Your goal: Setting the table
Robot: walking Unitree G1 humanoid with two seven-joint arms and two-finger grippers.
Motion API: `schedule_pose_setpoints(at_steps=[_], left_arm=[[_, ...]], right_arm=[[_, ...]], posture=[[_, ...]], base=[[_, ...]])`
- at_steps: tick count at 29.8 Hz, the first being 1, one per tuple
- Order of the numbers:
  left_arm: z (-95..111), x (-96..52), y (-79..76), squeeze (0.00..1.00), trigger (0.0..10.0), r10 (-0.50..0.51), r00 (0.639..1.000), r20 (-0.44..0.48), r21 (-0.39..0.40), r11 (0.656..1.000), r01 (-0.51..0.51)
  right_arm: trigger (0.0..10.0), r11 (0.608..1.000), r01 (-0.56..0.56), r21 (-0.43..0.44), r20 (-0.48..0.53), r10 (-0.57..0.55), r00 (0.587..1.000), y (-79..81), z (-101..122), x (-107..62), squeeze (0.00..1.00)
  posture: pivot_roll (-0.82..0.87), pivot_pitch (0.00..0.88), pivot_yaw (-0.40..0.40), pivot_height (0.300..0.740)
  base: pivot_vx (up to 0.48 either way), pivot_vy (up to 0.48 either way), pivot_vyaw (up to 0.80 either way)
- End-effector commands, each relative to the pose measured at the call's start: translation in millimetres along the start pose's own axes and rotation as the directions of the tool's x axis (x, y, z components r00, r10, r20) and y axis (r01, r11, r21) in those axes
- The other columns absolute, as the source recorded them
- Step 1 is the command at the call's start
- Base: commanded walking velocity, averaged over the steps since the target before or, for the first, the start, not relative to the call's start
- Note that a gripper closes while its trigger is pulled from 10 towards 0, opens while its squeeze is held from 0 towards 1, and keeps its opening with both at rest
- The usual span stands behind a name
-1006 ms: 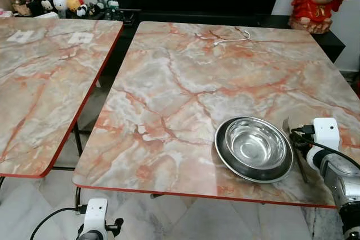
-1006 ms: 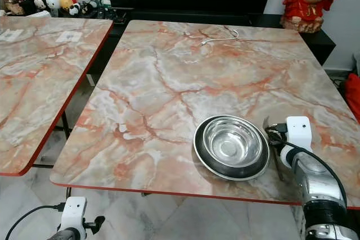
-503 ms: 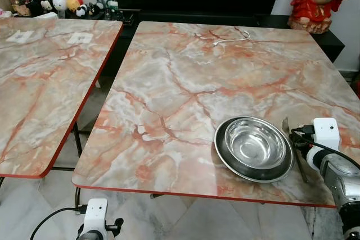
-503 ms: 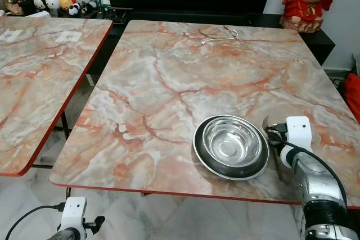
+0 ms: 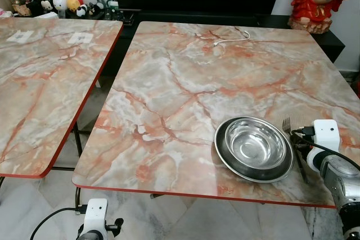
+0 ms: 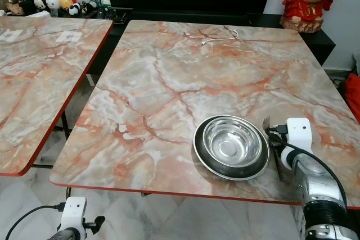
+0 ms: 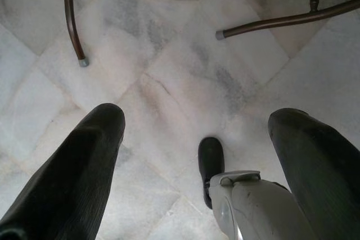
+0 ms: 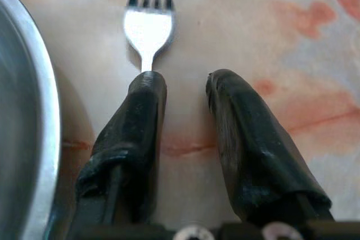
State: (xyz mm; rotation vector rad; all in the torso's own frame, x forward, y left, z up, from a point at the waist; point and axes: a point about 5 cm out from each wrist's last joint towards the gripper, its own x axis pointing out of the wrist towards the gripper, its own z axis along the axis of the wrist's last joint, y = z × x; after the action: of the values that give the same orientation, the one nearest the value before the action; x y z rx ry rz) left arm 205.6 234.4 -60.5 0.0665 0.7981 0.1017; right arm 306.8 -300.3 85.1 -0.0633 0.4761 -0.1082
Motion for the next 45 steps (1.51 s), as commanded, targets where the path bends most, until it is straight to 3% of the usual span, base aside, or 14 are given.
schedule_pose_setpoints(at_steps=[1,11,18,26,32,34,36,40,45], left_arm=[[-6,-1.5,3.4,0.00,10.0,0.003,1.000,-0.024,0.008,1.000,-0.003],[-5,-1.5,4.0,0.00,10.0,0.004,1.000,-0.022,0.008,1.000,-0.004],[-5,-1.2,2.3,0.00,10.0,0.002,1.000,-0.020,0.005,1.000,-0.002],[-4,-0.7,0.2,0.00,10.0,0.000,1.000,-0.017,0.002,1.000,0.000],[-3,-0.5,-1.2,0.00,10.0,-0.001,1.000,-0.016,0.001,1.000,0.001],[-4,-0.5,-1.9,0.00,10.0,-0.001,1.000,-0.018,0.001,1.000,0.001],[-5,-0.7,-2.4,0.00,10.0,-0.001,1.000,-0.020,0.003,1.000,0.001],[-7,-1.3,-1.9,0.00,10.0,0.000,1.000,-0.022,0.002,1.000,0.000],[-8,-2.0,-0.4,0.00,10.0,0.002,1.000,-0.019,-0.003,1.000,-0.002]], right_arm=[[10.0,1.000,0.017,0.013,-0.030,-0.017,0.999,-3.8,-9,-0.7,0.00],[10.0,1.000,0.024,0.010,-0.020,-0.024,1.000,-3.4,-8,-0.7,0.00],[10.0,0.999,0.027,0.045,0.061,-0.029,0.998,-4.6,9,-2.0,0.00],[10.0,0.997,-0.001,0.081,0.088,-0.007,0.996,0.0,15,-3.3,0.00],[10.0,0.994,0.011,0.113,0.176,-0.031,0.984,2.7,22,-6.6,0.00],[10.0,0.977,0.108,0.184,0.352,-0.168,0.921,-4.0,35,-17.4,0.00],[10.0,0.956,0.132,0.262,0.458,-0.243,0.855,-4.6,37,-29.7,0.00],[10.0,0.956,0.129,0.263,0.472,-0.244,0.847,6.4,22,-36.4,0.00],[10.0,0.945,0.100,0.311,0.522,-0.258,0.813,16.1,25,-40.4,0.00]], posture=[[0.07,0.070,-0.022,0.740],[0.07,0.071,-0.021,0.740],[0.06,0.067,-0.022,0.740],[0.06,0.066,-0.025,0.740],[0.06,0.063,-0.029,0.740],[0.06,0.061,-0.031,0.740],[0.06,0.057,-0.034,0.740],[0.06,0.048,-0.037,0.740],[0.06,0.039,-0.040,0.740]], base=[[0.000,0.000,0.00],[0.000,0.000,0.00],[0.000,0.000,0.00],[0.000,0.000,0.00],[0.000,0.000,0.00],[0.000,0.000,0.00],[0.000,0.000,0.00],[0.000,0.000,0.00],[0.000,0.000,0.00]])
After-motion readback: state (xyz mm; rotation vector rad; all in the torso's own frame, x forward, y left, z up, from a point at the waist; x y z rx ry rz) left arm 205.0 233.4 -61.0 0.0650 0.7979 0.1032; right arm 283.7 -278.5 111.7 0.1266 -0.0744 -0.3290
